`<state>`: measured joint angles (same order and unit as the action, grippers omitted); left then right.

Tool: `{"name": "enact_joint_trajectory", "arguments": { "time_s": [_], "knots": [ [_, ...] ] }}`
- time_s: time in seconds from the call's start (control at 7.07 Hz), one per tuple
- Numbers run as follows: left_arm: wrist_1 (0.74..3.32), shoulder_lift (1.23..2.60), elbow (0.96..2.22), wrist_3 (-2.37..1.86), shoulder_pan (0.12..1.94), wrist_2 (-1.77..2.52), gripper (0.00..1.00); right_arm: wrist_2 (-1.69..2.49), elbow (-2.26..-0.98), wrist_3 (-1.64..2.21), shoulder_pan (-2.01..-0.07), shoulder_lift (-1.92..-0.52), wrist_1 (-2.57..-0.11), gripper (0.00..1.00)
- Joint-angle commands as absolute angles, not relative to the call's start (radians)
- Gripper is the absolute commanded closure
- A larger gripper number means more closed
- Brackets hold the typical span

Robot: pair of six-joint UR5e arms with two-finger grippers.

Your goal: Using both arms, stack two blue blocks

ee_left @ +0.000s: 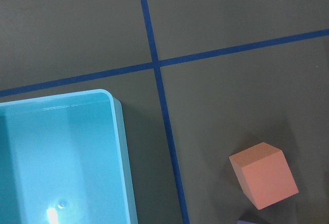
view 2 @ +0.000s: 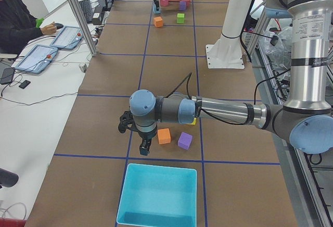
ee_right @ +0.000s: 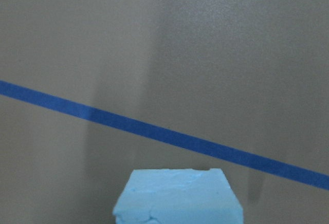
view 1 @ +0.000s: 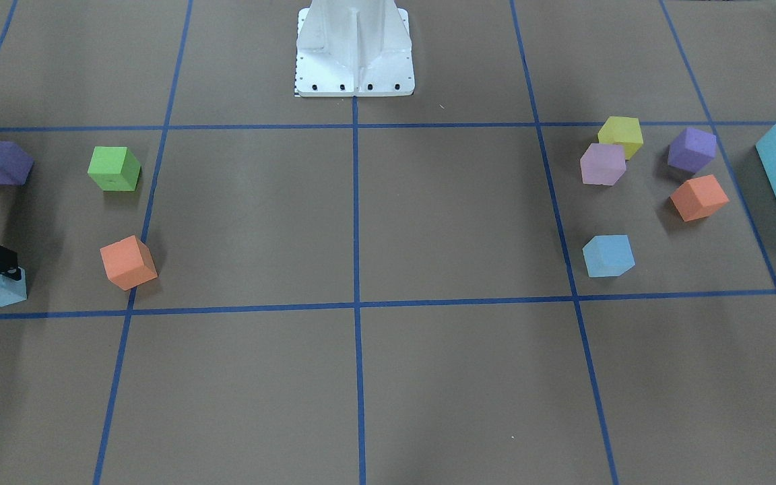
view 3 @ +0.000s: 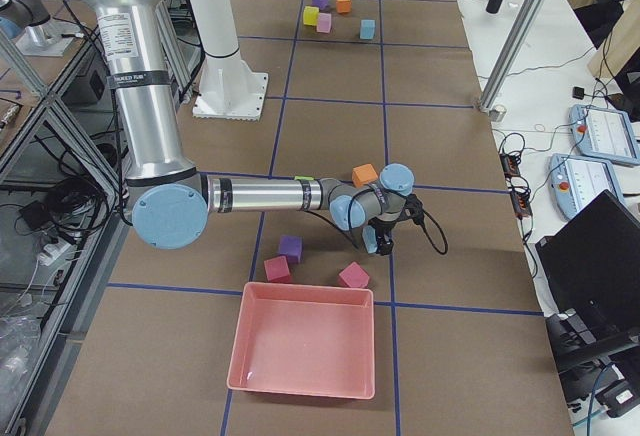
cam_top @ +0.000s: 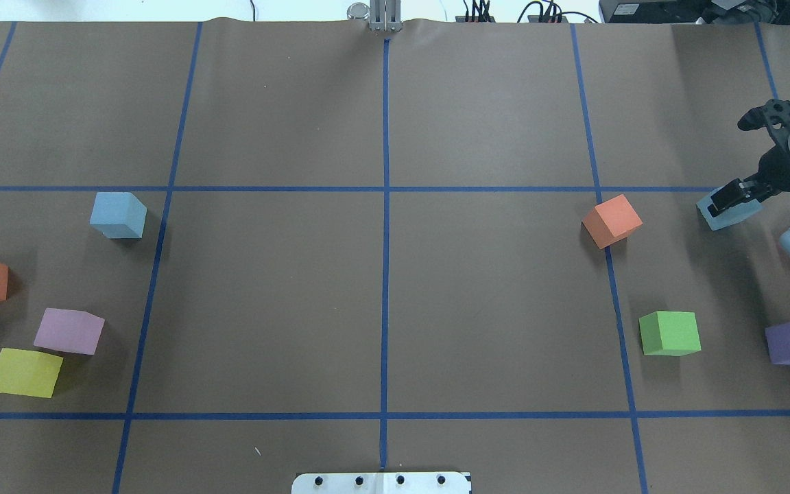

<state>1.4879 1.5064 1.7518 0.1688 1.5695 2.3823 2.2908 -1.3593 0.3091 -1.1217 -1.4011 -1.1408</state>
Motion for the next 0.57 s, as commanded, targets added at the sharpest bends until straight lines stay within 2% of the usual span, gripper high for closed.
{"name": "enact_joint_trajectory", "arguments": {
  "time_s": [0.0,0.42],
  "knots": [
    [1.488,1.506,1.752,0.169,1.569,2.382,0.02,2.29,-1.362,0.308,-1.118,-1.399,-1.14,0.44],
    [1.488,1.526,1.758,0.087,1.565,2.384,0.02,2.301,-1.435,0.325,-1.118,-1.388,-1.16,0.44]
  ]
}}
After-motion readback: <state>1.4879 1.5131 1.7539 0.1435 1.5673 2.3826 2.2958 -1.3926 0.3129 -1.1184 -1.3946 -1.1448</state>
